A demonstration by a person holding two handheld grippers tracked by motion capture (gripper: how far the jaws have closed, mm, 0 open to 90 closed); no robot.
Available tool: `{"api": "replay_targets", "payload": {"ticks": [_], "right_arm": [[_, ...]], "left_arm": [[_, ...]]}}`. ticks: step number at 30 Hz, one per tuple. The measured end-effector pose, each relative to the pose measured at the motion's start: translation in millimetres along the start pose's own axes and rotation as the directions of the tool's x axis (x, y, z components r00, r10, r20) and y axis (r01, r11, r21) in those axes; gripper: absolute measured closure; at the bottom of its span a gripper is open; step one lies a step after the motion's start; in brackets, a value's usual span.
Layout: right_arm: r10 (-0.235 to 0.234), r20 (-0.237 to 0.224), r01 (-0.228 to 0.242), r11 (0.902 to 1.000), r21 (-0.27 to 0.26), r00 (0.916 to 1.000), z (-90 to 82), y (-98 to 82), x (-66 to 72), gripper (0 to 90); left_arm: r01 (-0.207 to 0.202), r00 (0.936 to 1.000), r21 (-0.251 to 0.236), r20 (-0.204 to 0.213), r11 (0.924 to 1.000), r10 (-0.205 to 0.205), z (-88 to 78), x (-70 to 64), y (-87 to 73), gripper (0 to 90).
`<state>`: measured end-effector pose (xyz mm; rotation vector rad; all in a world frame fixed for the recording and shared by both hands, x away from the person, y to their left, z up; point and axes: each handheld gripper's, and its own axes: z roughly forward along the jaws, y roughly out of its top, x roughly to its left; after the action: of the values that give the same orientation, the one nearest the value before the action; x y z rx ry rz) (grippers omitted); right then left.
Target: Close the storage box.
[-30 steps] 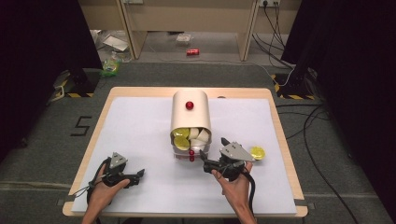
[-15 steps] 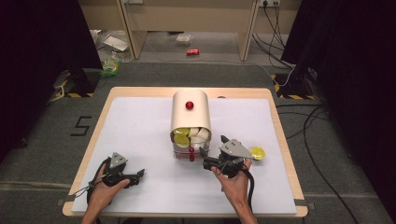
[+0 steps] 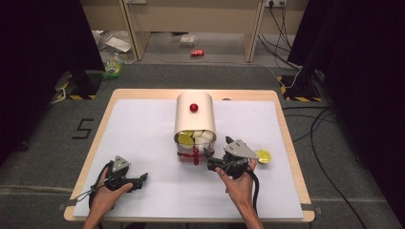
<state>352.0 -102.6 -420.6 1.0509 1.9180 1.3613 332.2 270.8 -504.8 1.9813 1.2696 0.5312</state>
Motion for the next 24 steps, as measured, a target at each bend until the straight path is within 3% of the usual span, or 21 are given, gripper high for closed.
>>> {"api": "replay_targets", "payload": {"ticks": [16, 24], "right_arm": [[0.002, -0.001, -0.002, 1.0000, 0.006, 1.0000, 1.1, 1.2, -1.2, 17.0], [0.013, 0.014, -0.013, 0.9999, -0.002, 0.9998, -7.5, -1.8, -11.6, 17.7]], "left_arm": [[0.001, 1.0000, -0.001, 0.000, 1.0000, -0.001, 0.0, 0.0, -0.1, 12.8], [0.001, 1.0000, 0.000, 0.001, 1.0000, -0.001, 0.0, 0.1, -0.1, 12.9]]}}
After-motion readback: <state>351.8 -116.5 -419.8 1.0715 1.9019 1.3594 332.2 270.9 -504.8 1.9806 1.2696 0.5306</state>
